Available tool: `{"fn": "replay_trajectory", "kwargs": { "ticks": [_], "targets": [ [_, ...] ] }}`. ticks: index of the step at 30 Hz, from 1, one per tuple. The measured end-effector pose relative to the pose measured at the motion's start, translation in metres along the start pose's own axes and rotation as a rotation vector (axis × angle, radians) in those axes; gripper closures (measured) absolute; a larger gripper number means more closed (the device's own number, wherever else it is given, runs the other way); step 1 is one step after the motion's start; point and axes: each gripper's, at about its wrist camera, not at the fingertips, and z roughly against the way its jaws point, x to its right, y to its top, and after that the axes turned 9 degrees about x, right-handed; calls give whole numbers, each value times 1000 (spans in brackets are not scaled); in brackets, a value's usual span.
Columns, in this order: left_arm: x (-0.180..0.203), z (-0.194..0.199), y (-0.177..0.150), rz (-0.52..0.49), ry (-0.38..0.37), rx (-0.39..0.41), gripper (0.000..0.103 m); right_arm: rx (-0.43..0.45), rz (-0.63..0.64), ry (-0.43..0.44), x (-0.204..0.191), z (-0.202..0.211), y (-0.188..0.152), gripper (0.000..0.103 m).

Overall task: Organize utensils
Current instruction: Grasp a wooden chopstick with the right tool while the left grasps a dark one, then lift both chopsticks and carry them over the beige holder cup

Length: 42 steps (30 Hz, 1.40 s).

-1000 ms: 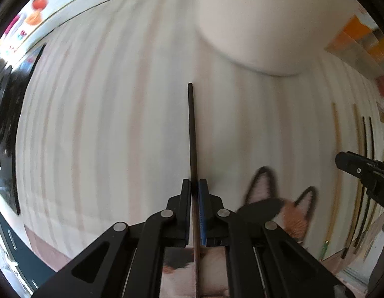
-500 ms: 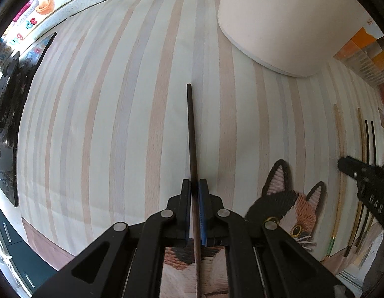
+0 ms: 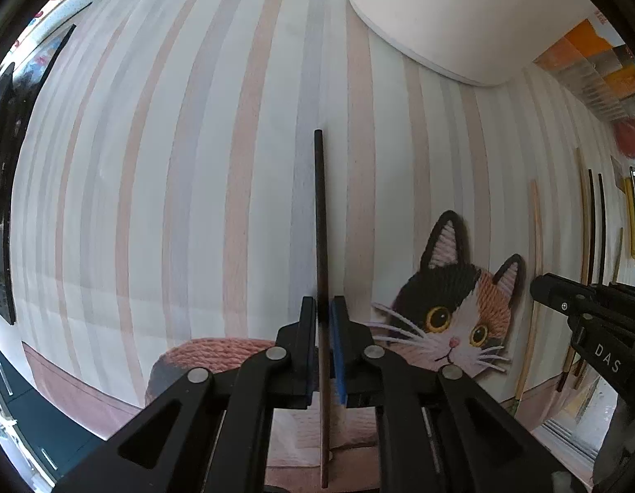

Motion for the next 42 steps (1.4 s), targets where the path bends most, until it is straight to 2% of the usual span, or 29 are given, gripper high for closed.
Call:
{"fn": "replay_trajectory", "kwargs": {
  "ticks": [6,9,13,17,21,26,30,33,42],
  "targets": [
    [0,-2,8,6,-19,-11,95,-60,22,7,-2,-5,16,95],
    [-6,-1,17,-2,-19,20,95,-89,21,6,2,-13,33,95],
    [3,0,26,-63,16,34,98,-109,1,2,6,-15,44,95],
    [18,2,29,-129,46,53,100,-81,19,-20,6,-11,34,95],
    [19,4,31,-125,37,57,100,-21,45,-52,-4,-7,21,96],
    [4,37,38,-99,6,120,100,92,25,-32,-5,4,2,96],
    [2,69,43,-99,-20,190,100,196,5,3,-2,31,-10,96],
    [3,91,45,-110,-17,251,100,293,40,-17,-6,54,-19,96],
    [12,131,39,-101,-43,355,100,465,15,15,2,115,-24,96]
  ]
}}
